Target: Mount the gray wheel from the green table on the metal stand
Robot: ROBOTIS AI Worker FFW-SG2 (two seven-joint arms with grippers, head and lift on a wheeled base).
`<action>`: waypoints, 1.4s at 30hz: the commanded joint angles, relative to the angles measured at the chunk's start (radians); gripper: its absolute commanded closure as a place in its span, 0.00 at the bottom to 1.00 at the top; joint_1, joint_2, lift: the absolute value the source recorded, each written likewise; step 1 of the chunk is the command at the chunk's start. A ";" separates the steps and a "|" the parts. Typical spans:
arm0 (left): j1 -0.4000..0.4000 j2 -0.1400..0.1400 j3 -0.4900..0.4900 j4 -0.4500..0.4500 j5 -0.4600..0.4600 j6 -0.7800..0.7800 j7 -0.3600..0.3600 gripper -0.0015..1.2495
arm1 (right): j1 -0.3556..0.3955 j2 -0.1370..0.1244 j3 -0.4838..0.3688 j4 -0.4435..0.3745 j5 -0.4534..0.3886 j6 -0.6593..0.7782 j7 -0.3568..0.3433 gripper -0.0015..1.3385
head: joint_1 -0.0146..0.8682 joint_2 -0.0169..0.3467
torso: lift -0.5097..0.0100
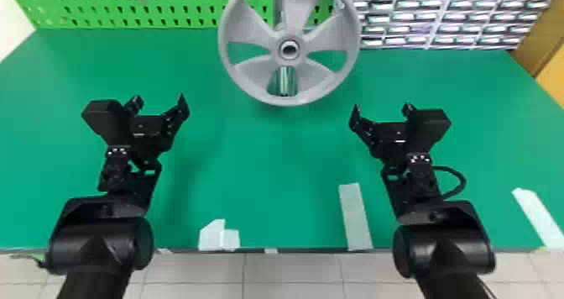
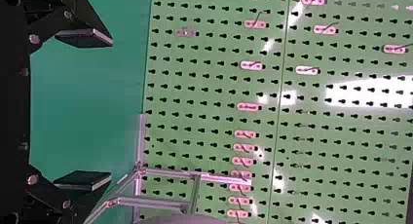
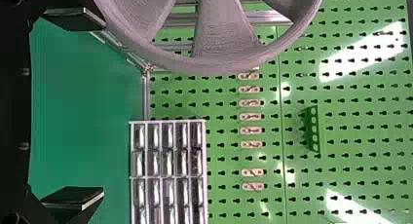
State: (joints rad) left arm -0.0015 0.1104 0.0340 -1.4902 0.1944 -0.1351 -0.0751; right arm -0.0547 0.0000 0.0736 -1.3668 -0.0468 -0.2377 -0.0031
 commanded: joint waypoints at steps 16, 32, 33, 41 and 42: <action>-0.003 0.000 -0.002 0.001 0.008 0.000 0.000 0.24 | -0.001 0.001 0.005 0.000 -0.007 -0.002 0.000 0.08 | 1.00 0.19 | 0.80; 0.002 0.000 0.007 0.001 0.011 0.000 0.000 0.24 | -0.001 0.001 0.014 0.000 -0.007 0.000 0.000 0.08 | 1.00 0.19 | 0.80; 0.002 0.000 0.007 0.001 0.011 0.000 0.000 0.24 | -0.001 0.001 0.014 0.000 -0.007 0.000 0.000 0.08 | 1.00 0.19 | 0.80; 0.002 0.000 0.006 0.001 0.011 0.000 0.000 0.23 | -0.001 0.001 0.017 0.000 -0.008 0.000 0.000 0.08 | 1.00 0.19 | 0.80; 0.000 0.000 0.007 0.001 0.011 0.000 0.000 0.24 | -0.001 0.001 0.017 0.000 -0.008 0.000 0.000 0.08 | 1.00 0.19 | 0.80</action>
State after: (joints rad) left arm 0.0000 0.1104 0.0403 -1.4896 0.2055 -0.1350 -0.0752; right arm -0.0552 0.0000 0.0890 -1.3668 -0.0543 -0.2378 -0.0031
